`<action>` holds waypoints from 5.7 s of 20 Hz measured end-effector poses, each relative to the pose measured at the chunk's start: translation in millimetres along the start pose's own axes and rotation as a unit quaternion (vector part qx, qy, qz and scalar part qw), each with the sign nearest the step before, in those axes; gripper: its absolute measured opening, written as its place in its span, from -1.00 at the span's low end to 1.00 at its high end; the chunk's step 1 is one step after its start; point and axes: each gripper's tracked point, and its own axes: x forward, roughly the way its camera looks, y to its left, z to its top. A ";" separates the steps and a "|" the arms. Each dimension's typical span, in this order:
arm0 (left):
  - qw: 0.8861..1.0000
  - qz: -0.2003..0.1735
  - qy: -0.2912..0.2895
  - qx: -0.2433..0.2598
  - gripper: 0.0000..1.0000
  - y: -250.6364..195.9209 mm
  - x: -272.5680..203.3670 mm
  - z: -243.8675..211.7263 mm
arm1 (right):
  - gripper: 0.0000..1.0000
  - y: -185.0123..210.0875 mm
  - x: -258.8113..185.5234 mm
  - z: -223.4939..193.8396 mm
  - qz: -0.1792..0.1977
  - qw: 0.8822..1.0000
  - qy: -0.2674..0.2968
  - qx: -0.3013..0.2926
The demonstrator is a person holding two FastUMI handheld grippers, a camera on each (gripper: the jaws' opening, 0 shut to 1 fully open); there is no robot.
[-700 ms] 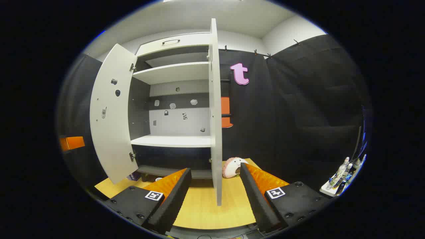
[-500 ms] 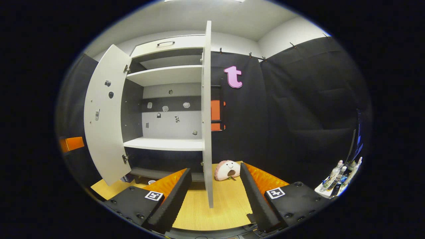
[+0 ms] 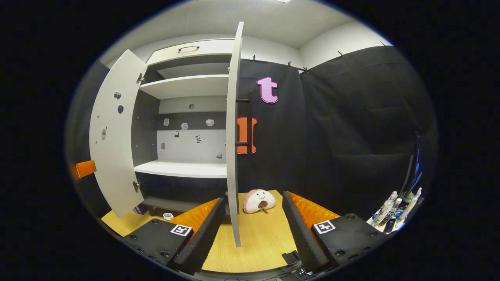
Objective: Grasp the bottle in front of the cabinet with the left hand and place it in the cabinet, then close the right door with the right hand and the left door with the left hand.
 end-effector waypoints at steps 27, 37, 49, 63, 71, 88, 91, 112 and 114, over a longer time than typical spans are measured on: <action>0.996 -0.072 0.058 0.020 0.89 -36.5 49.6 -138.0 | 0.94 -18.9 -7.4 -12.5 -0.022 1.000 0.015 -0.017; 0.987 -0.084 0.134 0.018 0.91 -62.7 95.5 -231.3 | 0.94 -41.6 -6.3 -18.9 -0.049 0.998 0.025 -0.030; 0.978 -0.069 0.194 0.035 0.90 -74.6 146.1 -310.9 | 0.84 -70.7 15.1 -24.4 -0.076 0.996 0.038 -0.037; 0.967 -0.045 0.241 0.067 0.46 -75.9 162.1 -343.6 | 0.94 -89.7 55.4 -40.3 -0.066 0.995 0.063 -0.034; 0.966 -0.074 0.238 0.061 0.45 -90.0 156.2 -275.4 | 0.94 -85.2 77.1 -56.0 -0.024 0.996 0.077 -0.030; 0.985 -0.090 0.144 0.023 0.45 -108.4 221.2 -40.9 | 0.94 -72.2 86.6 -69.0 0.031 0.996 0.087 -0.021; 0.988 -0.084 0.117 0.049 0.43 -107.8 241.0 -6.2 | 0.94 -78.0 86.8 -66.7 0.027 0.996 0.083 -0.021; 0.979 -0.085 0.180 0.043 0.44 -127.5 384.6 -11.3 | 0.94 -123.2 104.0 -67.2 -0.038 0.995 0.096 -0.012; 0.977 -0.085 0.190 0.046 0.46 -129.7 385.1 -18.0 | 0.94 -124.2 106.3 -66.6 -0.040 0.994 0.097 -0.009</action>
